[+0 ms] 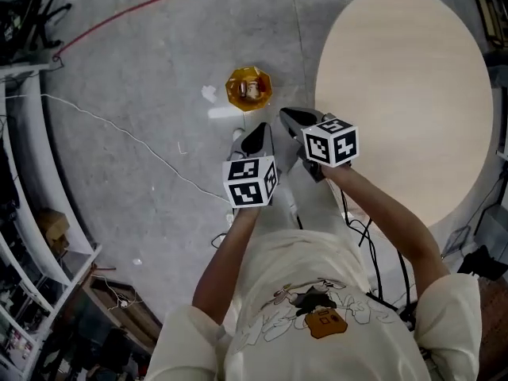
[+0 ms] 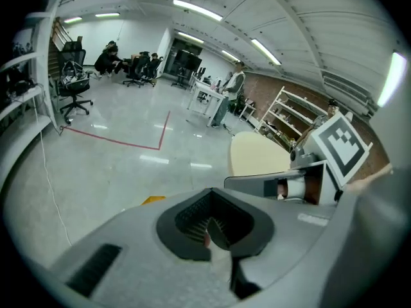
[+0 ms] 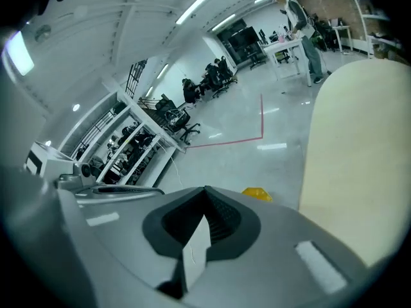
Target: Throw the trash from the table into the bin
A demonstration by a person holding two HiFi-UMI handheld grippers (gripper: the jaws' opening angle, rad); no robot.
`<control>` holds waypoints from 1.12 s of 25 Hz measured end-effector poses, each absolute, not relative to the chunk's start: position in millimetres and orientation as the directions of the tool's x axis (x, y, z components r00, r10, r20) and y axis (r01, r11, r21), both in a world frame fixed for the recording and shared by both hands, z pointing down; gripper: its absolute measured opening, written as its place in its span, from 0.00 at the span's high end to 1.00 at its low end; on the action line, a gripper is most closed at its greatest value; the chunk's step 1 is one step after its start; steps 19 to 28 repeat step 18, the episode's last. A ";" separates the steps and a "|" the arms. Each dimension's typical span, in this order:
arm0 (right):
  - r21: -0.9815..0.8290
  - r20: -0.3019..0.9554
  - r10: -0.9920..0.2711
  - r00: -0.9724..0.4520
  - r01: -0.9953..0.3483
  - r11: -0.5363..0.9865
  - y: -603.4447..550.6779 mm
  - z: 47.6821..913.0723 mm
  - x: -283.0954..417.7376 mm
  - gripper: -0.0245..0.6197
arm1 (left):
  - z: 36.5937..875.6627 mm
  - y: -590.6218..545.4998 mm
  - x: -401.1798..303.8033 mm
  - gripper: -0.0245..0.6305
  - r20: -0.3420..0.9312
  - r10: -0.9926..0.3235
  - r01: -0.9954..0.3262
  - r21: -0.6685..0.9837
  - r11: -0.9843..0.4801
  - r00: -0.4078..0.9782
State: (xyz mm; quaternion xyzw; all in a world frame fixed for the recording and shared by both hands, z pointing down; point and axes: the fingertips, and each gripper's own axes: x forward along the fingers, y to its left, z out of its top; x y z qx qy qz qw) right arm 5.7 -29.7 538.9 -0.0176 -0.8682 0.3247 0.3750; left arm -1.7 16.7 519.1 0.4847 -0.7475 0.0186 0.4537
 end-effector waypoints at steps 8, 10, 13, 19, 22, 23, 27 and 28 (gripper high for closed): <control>-0.571 0.563 0.204 -0.801 -0.199 0.796 -68.5 468.9 92.2 0.95 | 441.5 -8.5 71.9 0.96 0.611 -0.787 -0.826 0.402 0.395 -0.079; -0.600 0.530 0.197 -0.825 -0.201 0.774 -71.4 463.7 114.7 0.95 | 432.0 -17.6 96.7 0.96 0.580 -0.813 -0.845 0.410 0.343 -0.048; -0.623 0.488 0.186 -0.853 -0.192 0.758 -63.2 462.6 156.4 0.95 | 423.9 -17.8 141.2 0.96 0.550 -0.835 -0.881 0.384 0.276 -0.022; -0.612 0.457 0.221 -0.861 -0.124 0.781 -43.6 428.0 166.4 0.95 | 383.2 -3.1 155.5 0.96 0.518 -0.853 -0.900 0.338 0.275 -0.066; -0.612 0.457 0.221 -0.861 -0.124 0.781 -43.6 428.0 166.4 0.95 | 383.2 -3.1 155.5 0.96 0.518 -0.853 -0.900 0.338 0.275 -0.066; -0.612 0.457 0.221 -0.861 -0.124 0.781 -43.6 428.0 166.4 0.95 | 383.2 -3.1 155.5 0.96 0.518 -0.853 -0.900 0.338 0.275 -0.066; -0.612 0.457 0.221 -0.861 -0.124 0.781 -43.6 428.0 166.4 0.95 | 383.2 -3.1 155.5 0.96 0.518 -0.853 -0.900 0.338 0.275 -0.066; -0.612 0.457 0.221 -0.861 -0.124 0.781 -43.6 428.0 166.4 0.95 | 383.2 -3.1 155.5 0.96 0.518 -0.853 -0.900 0.338 0.275 -0.066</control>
